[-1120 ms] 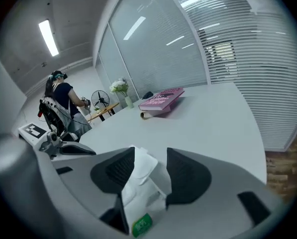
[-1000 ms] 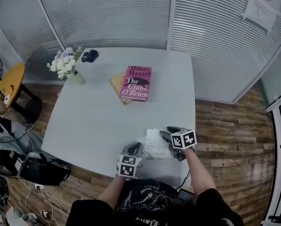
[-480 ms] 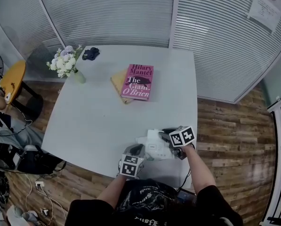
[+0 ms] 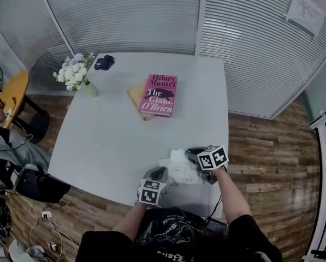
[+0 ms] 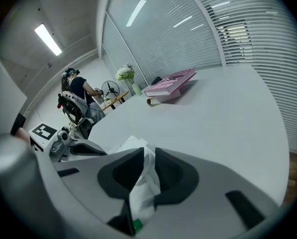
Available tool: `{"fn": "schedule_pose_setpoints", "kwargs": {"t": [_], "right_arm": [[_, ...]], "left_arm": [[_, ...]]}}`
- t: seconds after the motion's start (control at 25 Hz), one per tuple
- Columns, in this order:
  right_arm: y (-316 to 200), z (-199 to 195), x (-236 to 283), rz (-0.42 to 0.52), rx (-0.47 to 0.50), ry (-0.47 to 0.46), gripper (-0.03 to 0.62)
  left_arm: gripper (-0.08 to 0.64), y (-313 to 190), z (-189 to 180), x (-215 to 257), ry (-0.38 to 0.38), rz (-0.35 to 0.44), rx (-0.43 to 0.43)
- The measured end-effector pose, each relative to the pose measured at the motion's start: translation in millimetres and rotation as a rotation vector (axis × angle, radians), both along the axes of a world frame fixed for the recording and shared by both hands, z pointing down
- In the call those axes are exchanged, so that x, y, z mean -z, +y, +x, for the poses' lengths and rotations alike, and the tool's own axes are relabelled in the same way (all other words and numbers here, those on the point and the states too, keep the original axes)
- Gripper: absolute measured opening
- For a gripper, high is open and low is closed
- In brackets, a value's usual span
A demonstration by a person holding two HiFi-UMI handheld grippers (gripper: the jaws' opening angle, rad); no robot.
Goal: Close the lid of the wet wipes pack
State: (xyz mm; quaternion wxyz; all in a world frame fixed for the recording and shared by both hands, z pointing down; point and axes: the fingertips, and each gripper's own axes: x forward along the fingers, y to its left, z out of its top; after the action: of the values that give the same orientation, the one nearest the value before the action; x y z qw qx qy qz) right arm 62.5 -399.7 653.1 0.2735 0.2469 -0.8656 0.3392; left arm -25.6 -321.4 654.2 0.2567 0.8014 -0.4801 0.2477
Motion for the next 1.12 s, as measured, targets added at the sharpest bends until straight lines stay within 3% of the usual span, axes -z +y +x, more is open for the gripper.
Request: {"fn": "schedule_pose_setpoints", "kwargs": {"t": [0.52,0.84,1.12], "right_arm": [[7,1,30,0.111,0.036,-0.013,0.035],[18,0,41,0.105,0.073,-0.076,0.028],[32,-6,50,0.153,0.132,-0.043,0.029]], "left_arm": [[0.013,0,2,5,0.023,0.008,0.016],[0.014,-2,2,1,0.047,-0.003,0.022],[0.014,0,0,2,0.068,-0.01,0.032]]}}
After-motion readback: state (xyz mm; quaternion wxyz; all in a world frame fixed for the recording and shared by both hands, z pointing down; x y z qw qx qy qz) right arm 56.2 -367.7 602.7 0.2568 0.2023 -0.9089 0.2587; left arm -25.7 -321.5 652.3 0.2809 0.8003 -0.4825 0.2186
